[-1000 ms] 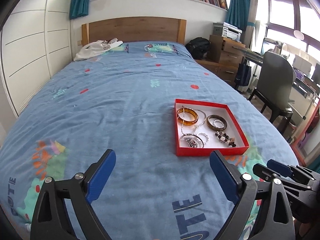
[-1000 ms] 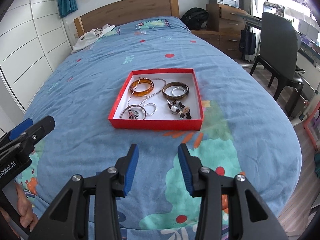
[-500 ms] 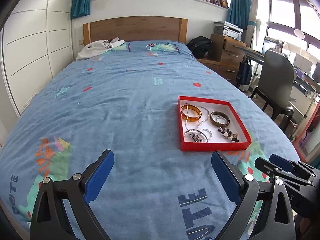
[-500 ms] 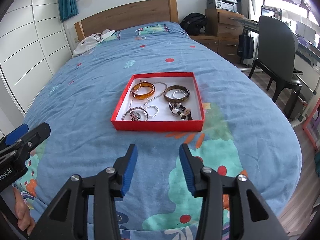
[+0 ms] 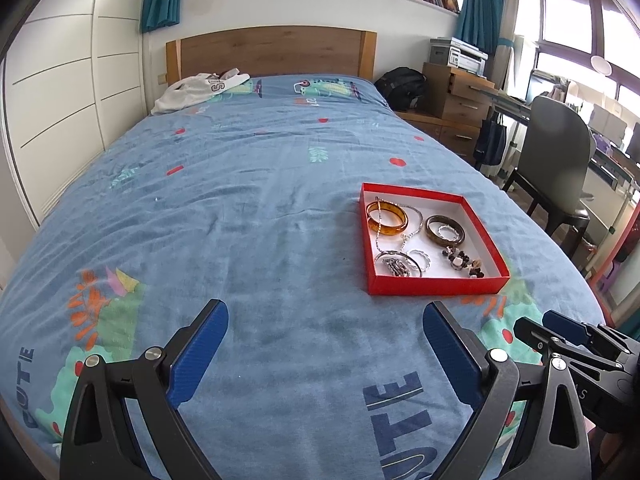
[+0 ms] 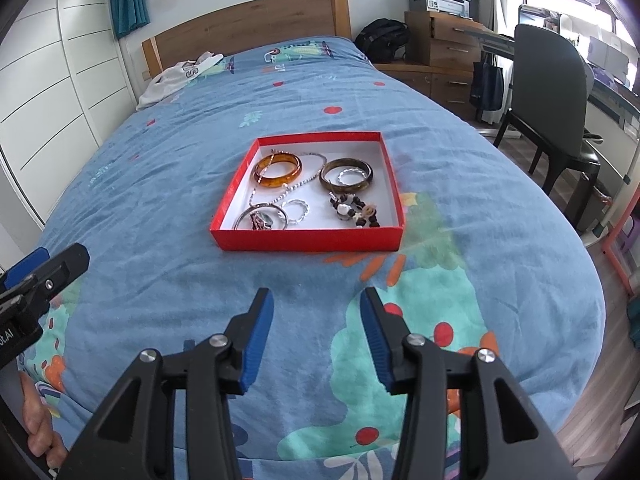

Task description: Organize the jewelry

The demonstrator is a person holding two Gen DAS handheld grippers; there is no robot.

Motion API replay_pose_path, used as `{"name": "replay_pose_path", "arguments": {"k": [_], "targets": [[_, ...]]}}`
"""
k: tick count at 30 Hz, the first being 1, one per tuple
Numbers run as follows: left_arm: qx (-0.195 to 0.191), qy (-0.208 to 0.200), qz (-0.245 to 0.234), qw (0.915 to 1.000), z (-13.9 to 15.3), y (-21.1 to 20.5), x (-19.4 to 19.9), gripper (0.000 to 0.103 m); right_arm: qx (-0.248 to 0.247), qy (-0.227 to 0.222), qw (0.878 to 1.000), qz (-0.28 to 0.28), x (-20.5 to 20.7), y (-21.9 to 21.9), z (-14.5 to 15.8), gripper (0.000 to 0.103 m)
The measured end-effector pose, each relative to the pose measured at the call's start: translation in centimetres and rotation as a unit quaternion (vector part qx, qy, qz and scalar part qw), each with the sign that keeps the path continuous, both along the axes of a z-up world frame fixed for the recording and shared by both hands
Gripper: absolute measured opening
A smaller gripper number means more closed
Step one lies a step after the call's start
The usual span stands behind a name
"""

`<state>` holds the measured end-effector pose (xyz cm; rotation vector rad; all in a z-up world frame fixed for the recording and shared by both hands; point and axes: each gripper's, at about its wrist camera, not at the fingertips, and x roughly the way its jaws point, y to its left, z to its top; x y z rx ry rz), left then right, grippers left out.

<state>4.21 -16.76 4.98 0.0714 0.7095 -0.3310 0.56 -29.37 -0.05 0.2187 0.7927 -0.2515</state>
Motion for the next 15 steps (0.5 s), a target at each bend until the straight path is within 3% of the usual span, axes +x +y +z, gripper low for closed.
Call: {"name": "replay_pose_path", "arguments": {"k": [15], "targets": [[0.001, 0.006, -0.002, 1.0, -0.38, 0.21, 0.21, 0.097, -0.004, -0.002, 1.0, -0.002, 0.01, -0.36, -0.19, 0.044]]}}
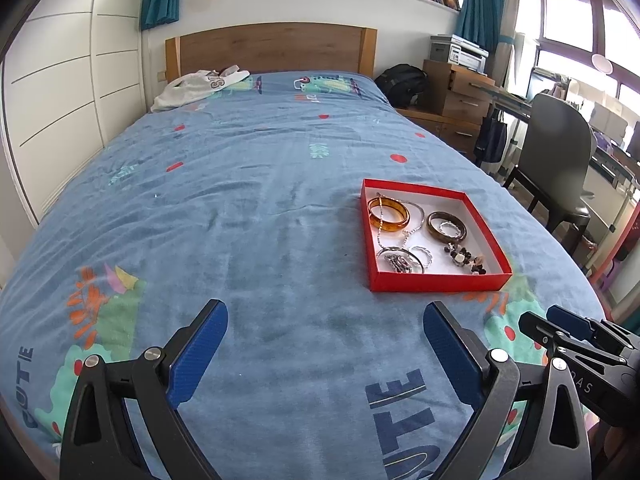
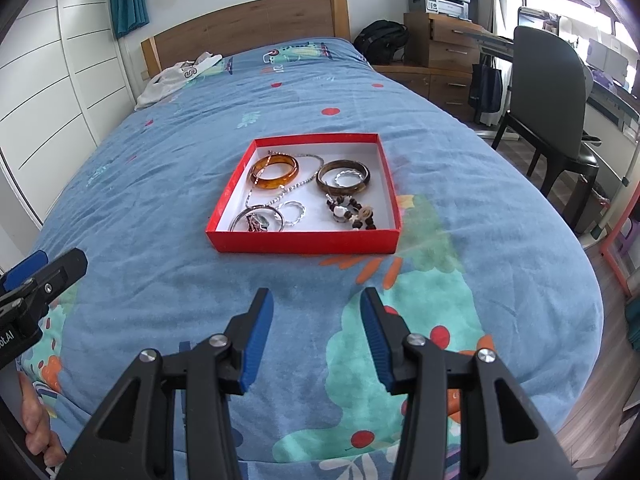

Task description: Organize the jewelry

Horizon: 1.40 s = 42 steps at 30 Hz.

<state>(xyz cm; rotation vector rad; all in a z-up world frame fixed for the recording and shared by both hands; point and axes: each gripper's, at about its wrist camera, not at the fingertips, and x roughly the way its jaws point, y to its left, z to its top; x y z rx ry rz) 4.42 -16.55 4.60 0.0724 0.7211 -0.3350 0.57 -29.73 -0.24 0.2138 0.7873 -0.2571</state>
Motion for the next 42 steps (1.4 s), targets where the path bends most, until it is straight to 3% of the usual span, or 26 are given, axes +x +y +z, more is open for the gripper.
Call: {"name": "replay_pose_path", "arguments": {"k": [18, 23, 42], "targets": [[0.002, 0.009, -0.003, 1.0, -0.6, -0.2, 0.0, 0.098, 0.0, 0.003, 1.0, -0.006, -0.3, -0.4, -0.7, 0.044], [0.001, 0.011, -0.003, 0.9999, -0.7, -0.2, 0.1, 0.098, -0.002, 0.003, 1.0, -0.009, -0.3, -0.4, -0.9, 0.054], [0.002, 0.016, -0.009, 0.9998, -1.0, -0.3, -0.1, 0.098, -0.003, 0.001, 1.0, -0.009, -0.3, -0.5, -0.8, 0.055]]}}
